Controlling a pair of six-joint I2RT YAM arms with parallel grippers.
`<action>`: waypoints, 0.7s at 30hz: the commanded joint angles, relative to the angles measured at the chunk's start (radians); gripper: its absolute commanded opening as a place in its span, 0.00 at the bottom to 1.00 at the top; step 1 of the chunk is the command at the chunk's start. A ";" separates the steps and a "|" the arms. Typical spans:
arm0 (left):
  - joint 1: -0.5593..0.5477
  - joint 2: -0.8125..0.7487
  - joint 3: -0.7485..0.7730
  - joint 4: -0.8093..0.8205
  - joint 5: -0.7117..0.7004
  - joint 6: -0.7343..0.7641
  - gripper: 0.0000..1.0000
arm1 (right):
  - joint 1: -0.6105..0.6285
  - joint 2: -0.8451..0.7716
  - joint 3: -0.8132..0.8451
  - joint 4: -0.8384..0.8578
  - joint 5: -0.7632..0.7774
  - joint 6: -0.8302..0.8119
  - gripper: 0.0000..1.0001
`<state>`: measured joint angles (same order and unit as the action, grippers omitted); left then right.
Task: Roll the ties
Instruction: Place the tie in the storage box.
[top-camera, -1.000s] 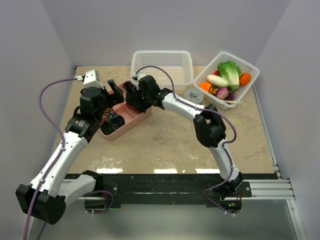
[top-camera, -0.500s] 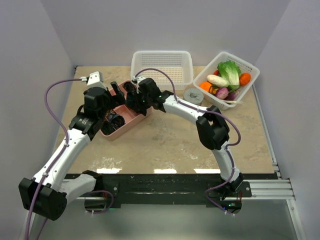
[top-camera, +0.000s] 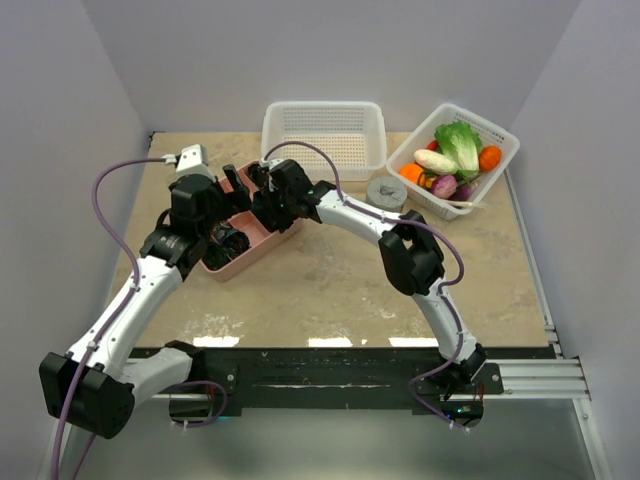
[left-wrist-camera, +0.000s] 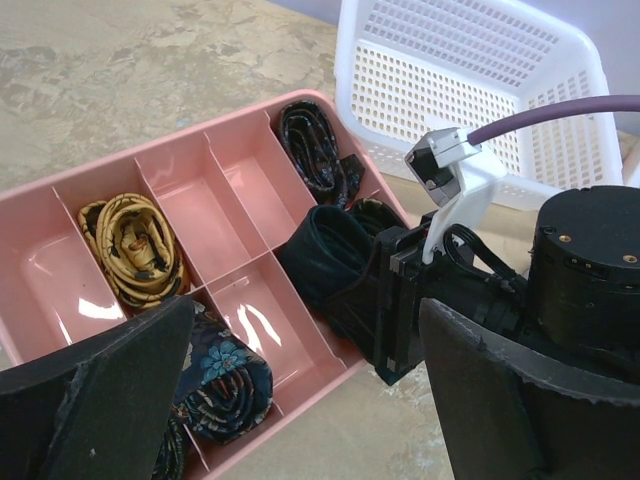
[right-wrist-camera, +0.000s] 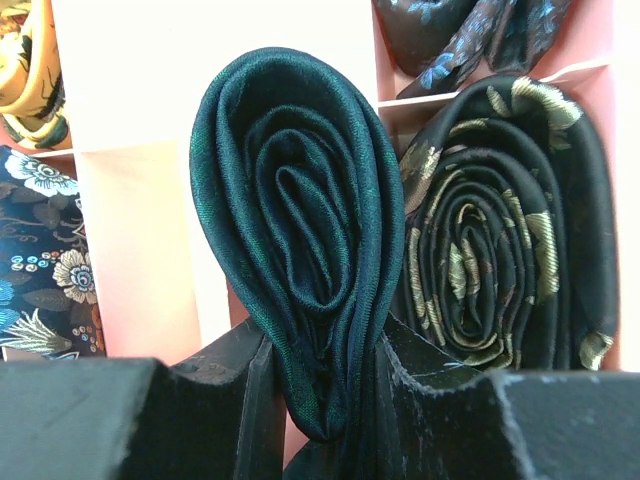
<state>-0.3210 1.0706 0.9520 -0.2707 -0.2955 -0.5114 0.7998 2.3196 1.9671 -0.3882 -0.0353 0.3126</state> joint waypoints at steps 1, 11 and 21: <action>0.008 0.009 -0.005 0.028 -0.010 0.019 1.00 | 0.007 0.015 0.085 -0.049 0.011 0.005 0.00; 0.010 0.029 -0.010 0.025 -0.004 0.025 1.00 | 0.025 0.106 0.227 -0.120 0.031 0.017 0.00; 0.013 0.041 -0.016 0.025 -0.011 0.030 1.00 | 0.047 0.078 0.158 -0.135 0.074 -0.018 0.03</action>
<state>-0.3206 1.1030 0.9489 -0.2710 -0.2955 -0.5034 0.8265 2.4275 2.1464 -0.4862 0.0105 0.3141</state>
